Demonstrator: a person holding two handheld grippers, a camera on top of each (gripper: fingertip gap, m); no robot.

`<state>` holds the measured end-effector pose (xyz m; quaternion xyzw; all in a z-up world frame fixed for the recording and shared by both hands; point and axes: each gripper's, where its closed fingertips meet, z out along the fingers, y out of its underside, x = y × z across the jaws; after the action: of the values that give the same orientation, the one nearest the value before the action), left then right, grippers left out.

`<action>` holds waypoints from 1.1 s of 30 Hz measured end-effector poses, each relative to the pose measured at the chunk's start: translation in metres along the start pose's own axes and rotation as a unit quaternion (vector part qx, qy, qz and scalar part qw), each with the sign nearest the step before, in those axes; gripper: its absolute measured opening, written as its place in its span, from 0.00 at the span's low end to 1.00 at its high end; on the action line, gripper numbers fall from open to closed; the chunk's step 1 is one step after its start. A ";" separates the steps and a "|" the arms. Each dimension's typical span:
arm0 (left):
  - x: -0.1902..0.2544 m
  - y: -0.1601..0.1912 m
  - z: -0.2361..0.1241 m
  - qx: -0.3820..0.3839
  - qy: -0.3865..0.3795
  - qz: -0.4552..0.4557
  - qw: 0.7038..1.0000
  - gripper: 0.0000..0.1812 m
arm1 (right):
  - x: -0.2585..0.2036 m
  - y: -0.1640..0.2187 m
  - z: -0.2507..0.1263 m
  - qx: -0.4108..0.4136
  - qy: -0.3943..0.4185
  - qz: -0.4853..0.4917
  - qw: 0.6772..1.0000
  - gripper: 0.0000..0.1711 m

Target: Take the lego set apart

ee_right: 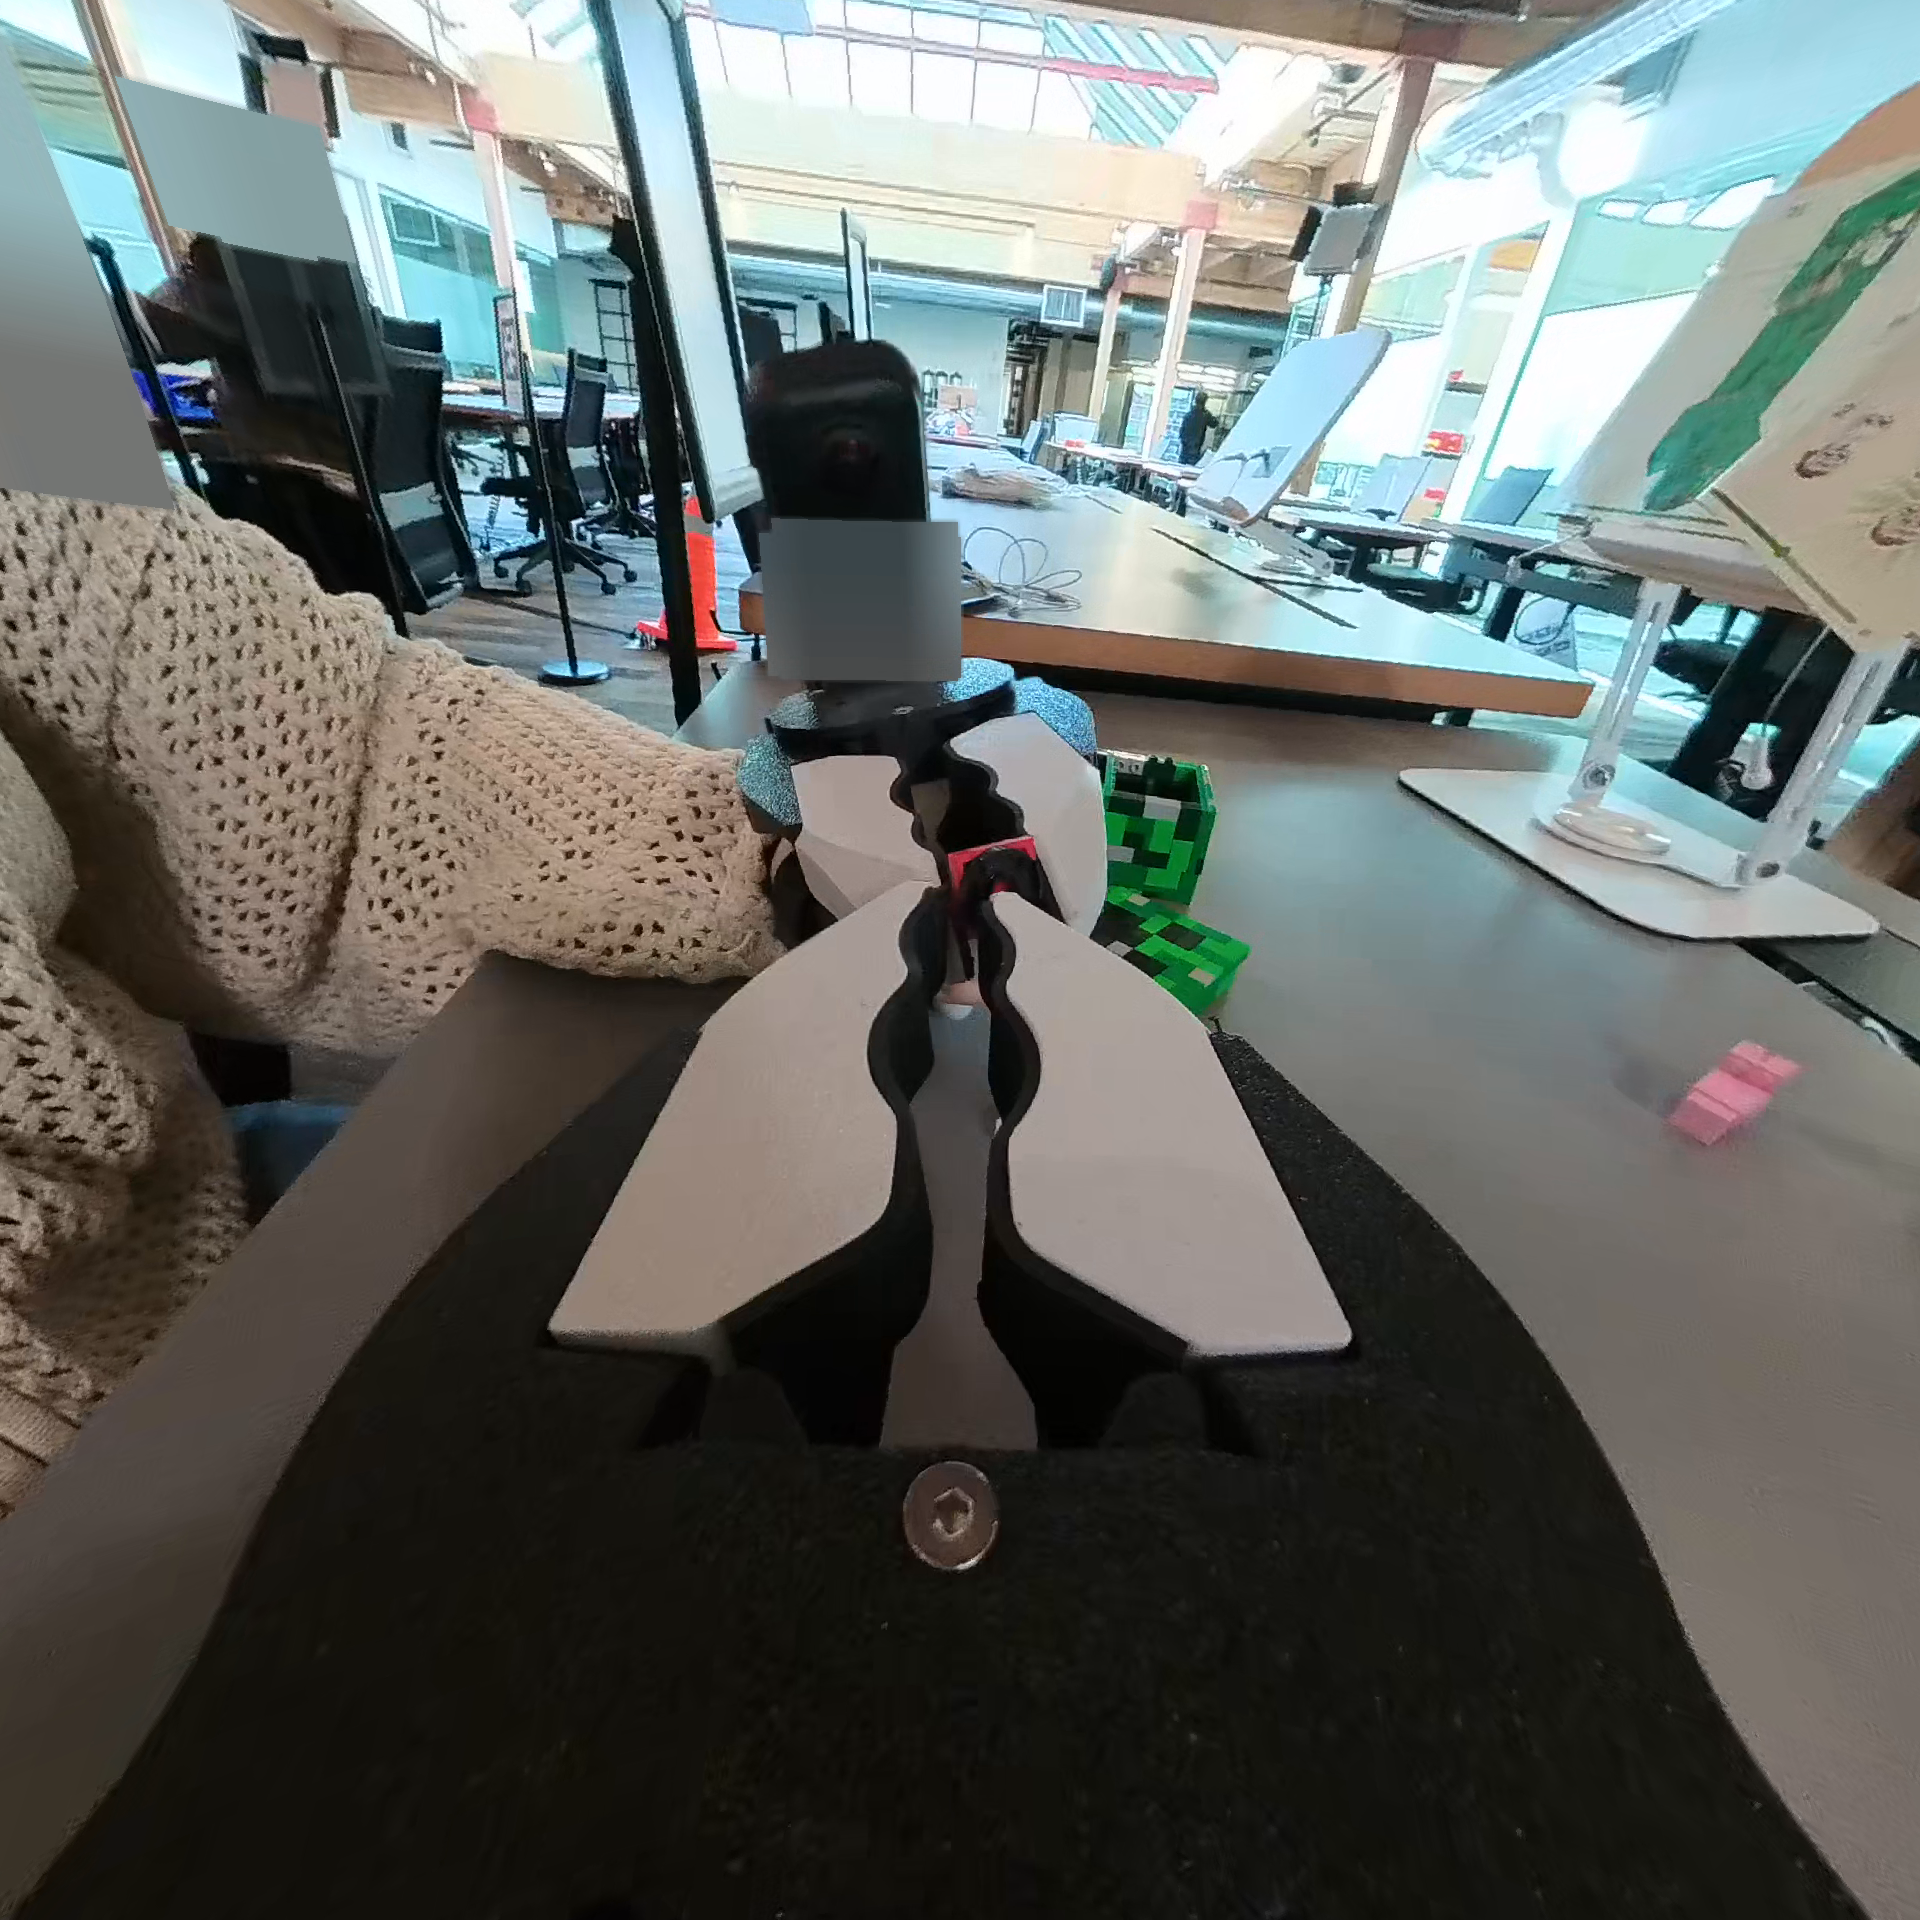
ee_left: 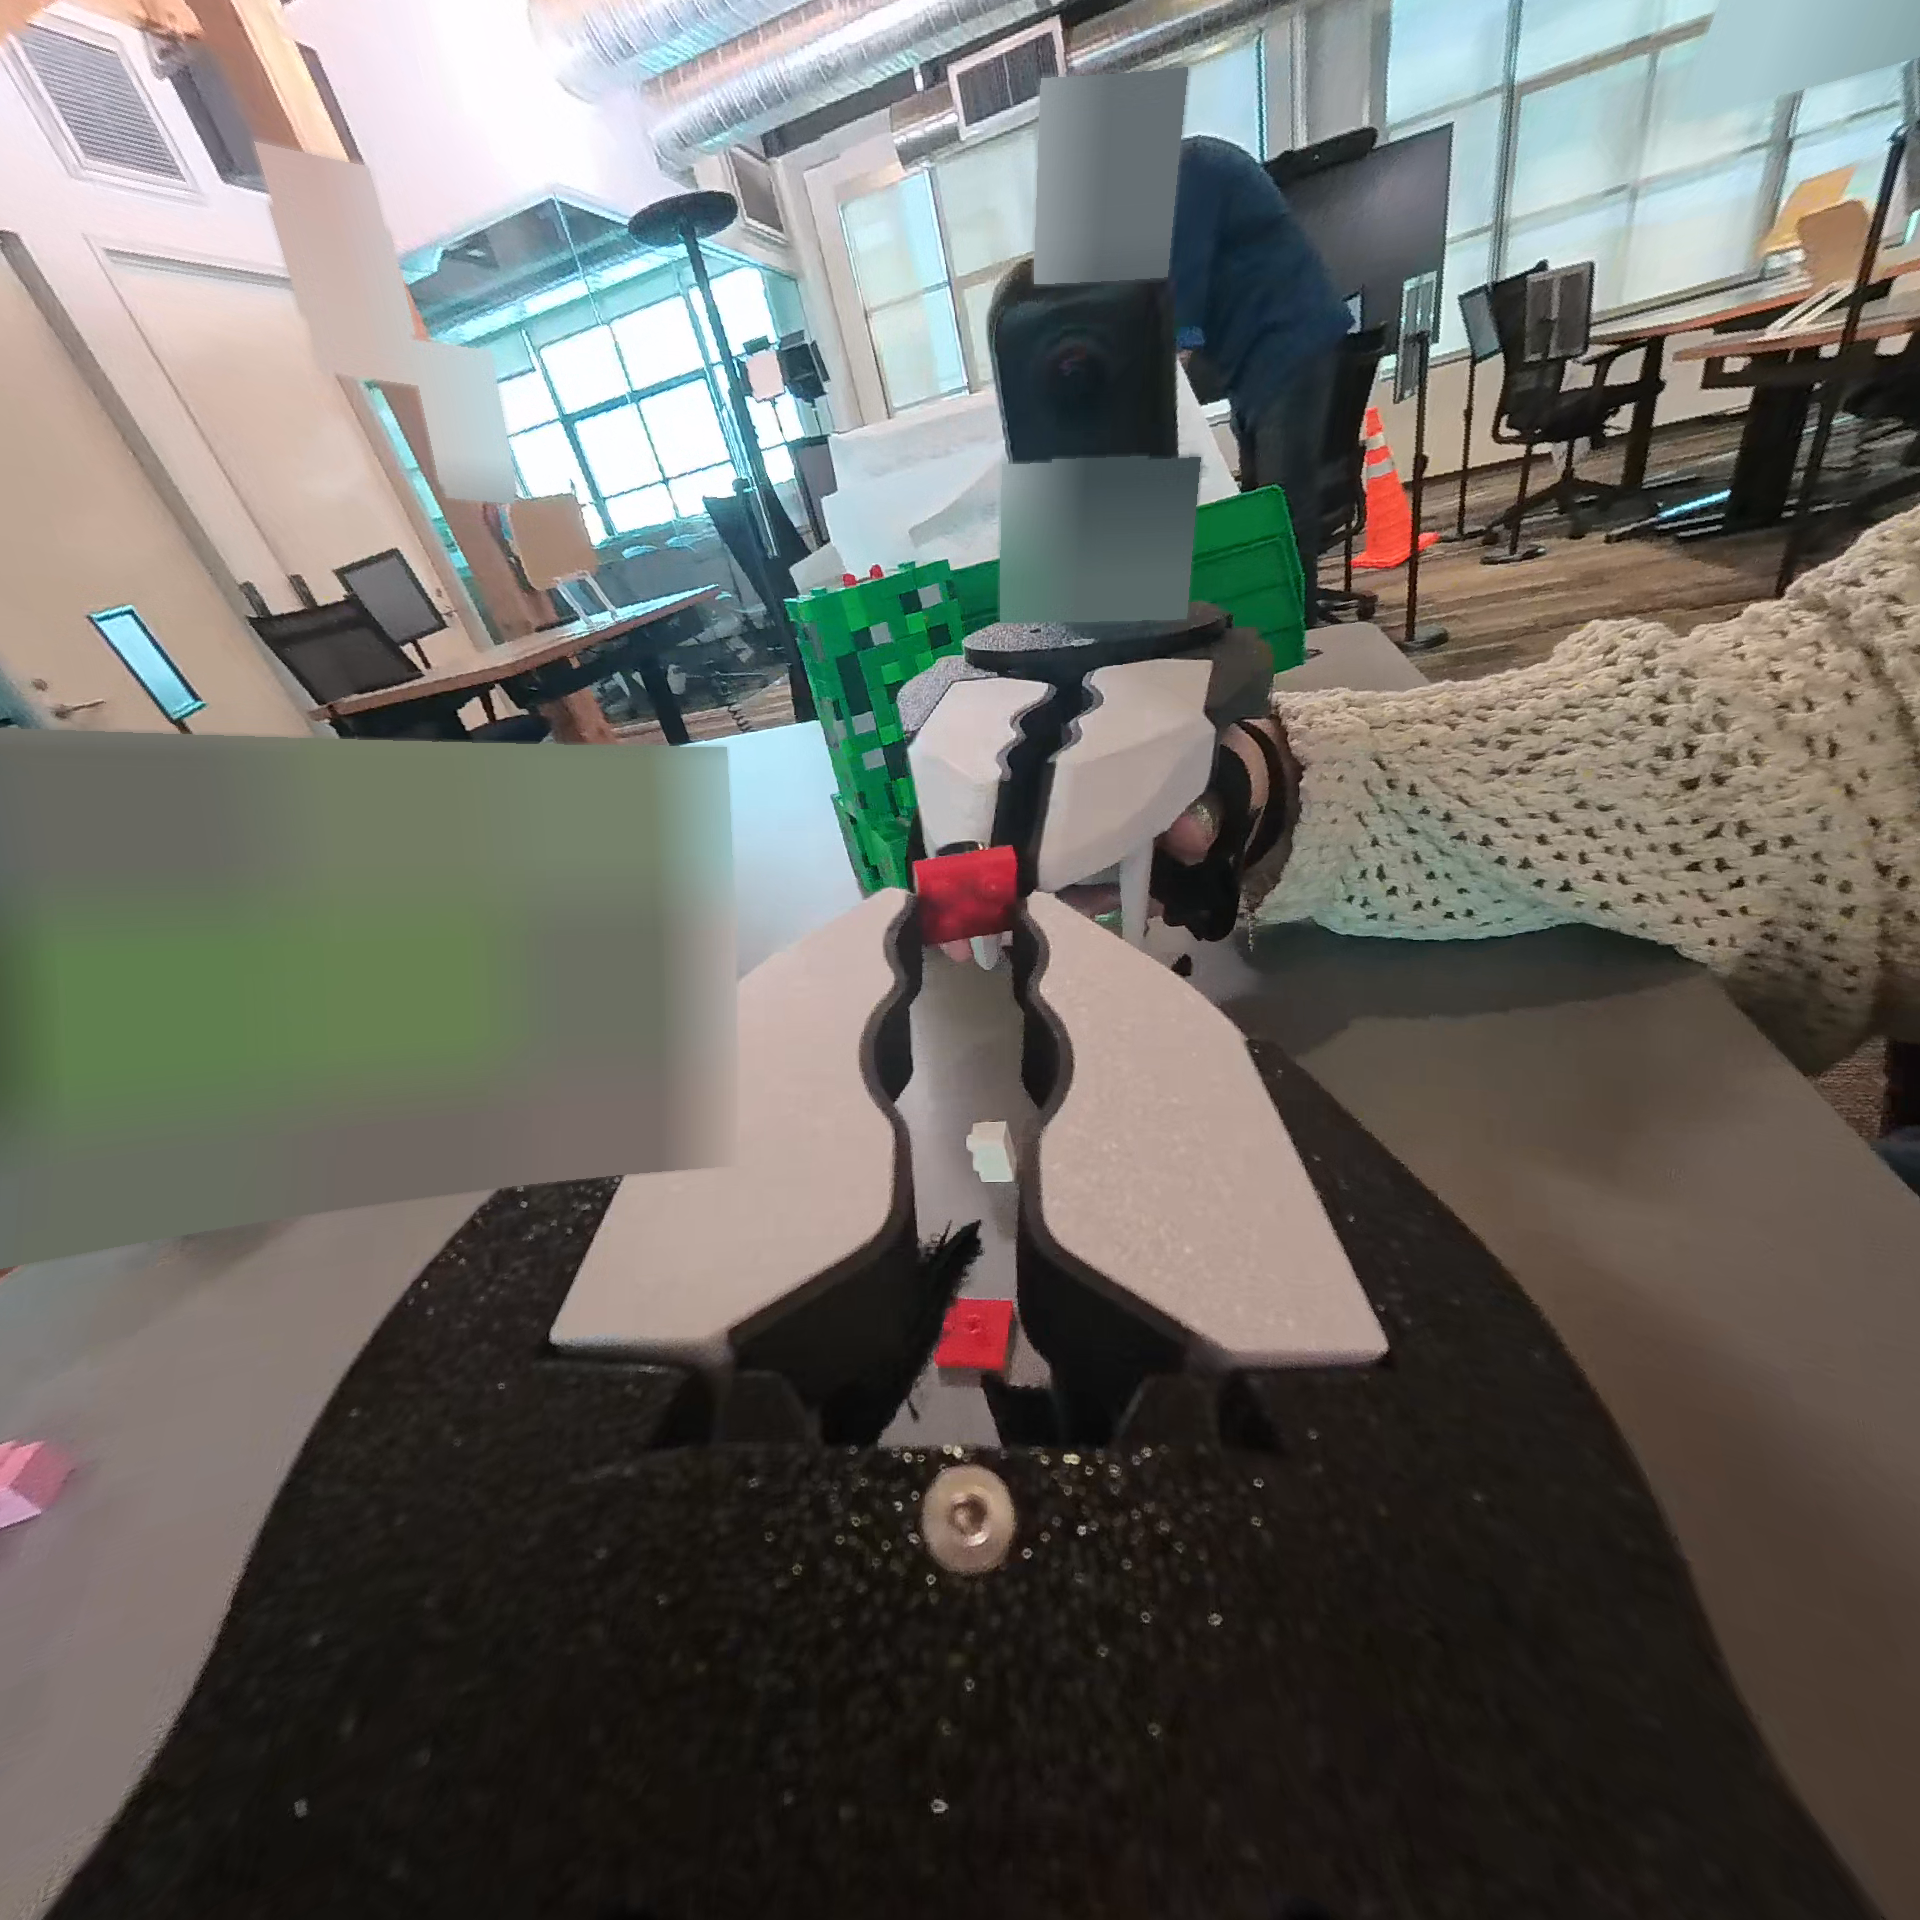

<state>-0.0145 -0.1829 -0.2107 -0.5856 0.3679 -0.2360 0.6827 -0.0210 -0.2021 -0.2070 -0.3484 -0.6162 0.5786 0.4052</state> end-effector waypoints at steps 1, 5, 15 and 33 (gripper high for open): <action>0.000 0.000 0.000 -0.002 0.000 0.000 1.000 0.09 | 0.000 0.000 0.000 0.000 -0.001 0.001 1.000 0.02; 0.002 0.002 0.000 -0.011 0.011 -0.006 1.000 0.09 | 0.001 0.002 0.000 -0.008 0.009 -0.015 1.000 0.02; 0.012 -0.005 -0.004 0.007 0.074 -0.079 0.994 0.08 | -0.009 -0.003 0.001 -0.015 -0.016 -0.021 1.000 0.00; 0.022 -0.012 -0.003 0.043 0.140 -0.177 0.973 0.09 | -0.010 -0.013 -0.002 0.034 -0.037 0.039 0.998 0.10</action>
<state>-0.0018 -0.2037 -0.2045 -0.5725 0.3398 -0.4481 0.5966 -0.0147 -0.2117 -0.1950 -0.3362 -0.5965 0.6274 0.3708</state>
